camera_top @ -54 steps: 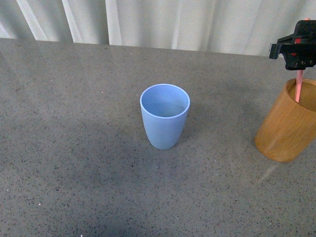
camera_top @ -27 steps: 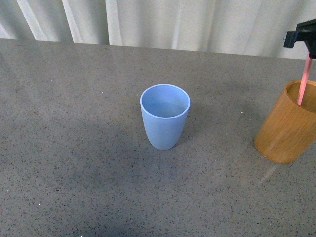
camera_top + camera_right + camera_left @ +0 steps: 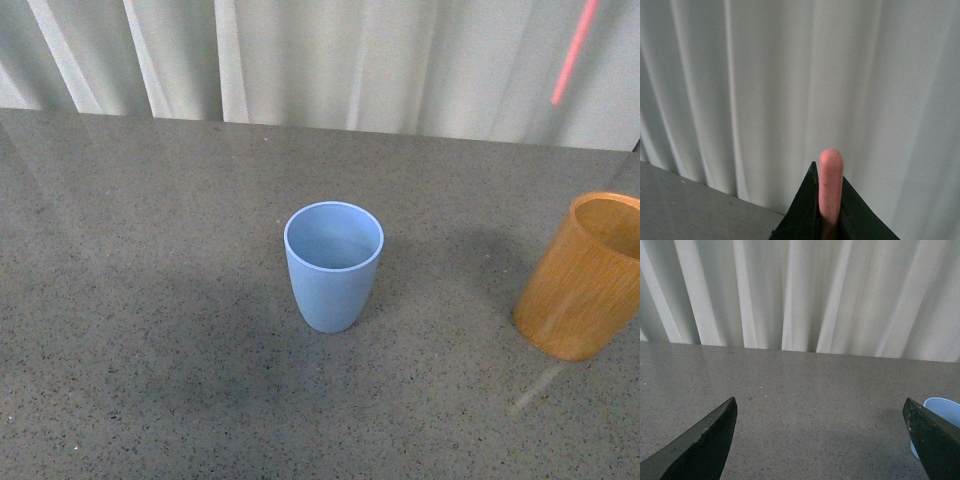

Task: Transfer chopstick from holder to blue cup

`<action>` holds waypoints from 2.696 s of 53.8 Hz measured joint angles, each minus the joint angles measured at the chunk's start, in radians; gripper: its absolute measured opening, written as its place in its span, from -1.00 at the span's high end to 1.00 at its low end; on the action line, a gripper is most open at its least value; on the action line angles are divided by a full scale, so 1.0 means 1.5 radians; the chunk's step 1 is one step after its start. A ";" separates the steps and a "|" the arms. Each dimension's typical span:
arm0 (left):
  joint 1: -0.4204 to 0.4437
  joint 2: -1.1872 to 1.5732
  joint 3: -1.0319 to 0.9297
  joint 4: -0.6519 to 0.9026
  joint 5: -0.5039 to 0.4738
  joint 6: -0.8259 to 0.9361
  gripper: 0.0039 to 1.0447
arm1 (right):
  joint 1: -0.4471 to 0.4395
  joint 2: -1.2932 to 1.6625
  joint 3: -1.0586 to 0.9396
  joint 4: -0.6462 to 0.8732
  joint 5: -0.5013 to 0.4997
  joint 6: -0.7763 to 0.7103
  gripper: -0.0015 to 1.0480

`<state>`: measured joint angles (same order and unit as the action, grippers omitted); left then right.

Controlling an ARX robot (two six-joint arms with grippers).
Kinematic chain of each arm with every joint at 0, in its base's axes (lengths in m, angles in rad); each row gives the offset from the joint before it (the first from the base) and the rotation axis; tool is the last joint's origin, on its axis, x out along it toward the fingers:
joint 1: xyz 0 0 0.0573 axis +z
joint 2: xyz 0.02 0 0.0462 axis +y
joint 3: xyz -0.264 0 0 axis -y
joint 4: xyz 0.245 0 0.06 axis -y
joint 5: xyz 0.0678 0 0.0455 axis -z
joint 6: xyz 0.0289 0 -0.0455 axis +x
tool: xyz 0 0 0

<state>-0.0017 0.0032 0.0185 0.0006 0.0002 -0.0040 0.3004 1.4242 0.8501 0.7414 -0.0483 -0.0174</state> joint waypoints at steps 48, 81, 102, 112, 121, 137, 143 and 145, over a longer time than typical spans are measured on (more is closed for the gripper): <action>0.000 0.000 0.000 0.000 0.000 0.000 -0.87 | 0.137 0.202 -0.048 0.161 -0.069 0.091 0.97; 0.000 0.000 0.000 0.000 0.000 0.000 -0.87 | 0.146 0.359 -0.007 0.220 -0.054 0.053 0.97; 0.000 0.000 0.000 0.000 0.000 0.000 -0.87 | 0.142 0.300 -0.020 0.180 -0.010 0.077 -0.20; 0.000 0.000 0.000 0.000 0.000 0.000 -0.87 | 0.118 0.153 -0.046 0.060 0.087 0.090 -0.83; 0.000 0.000 0.000 0.000 0.000 0.000 -0.87 | 0.038 0.016 -0.089 -0.155 0.203 0.128 -0.81; 0.000 0.000 0.000 0.000 0.001 0.000 -0.87 | -0.095 -0.229 -0.216 -0.334 0.242 0.078 -0.81; 0.000 -0.001 0.000 0.000 0.000 0.000 -0.87 | -0.098 -0.220 -0.232 -0.286 0.210 0.058 -0.74; 0.000 -0.001 0.000 0.000 -0.001 0.000 -0.87 | -0.107 -0.219 -0.268 -0.188 0.150 0.041 -0.61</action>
<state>-0.0017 0.0021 0.0185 0.0006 -0.0013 -0.0044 0.1406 1.0950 0.4477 0.4587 0.1768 0.0448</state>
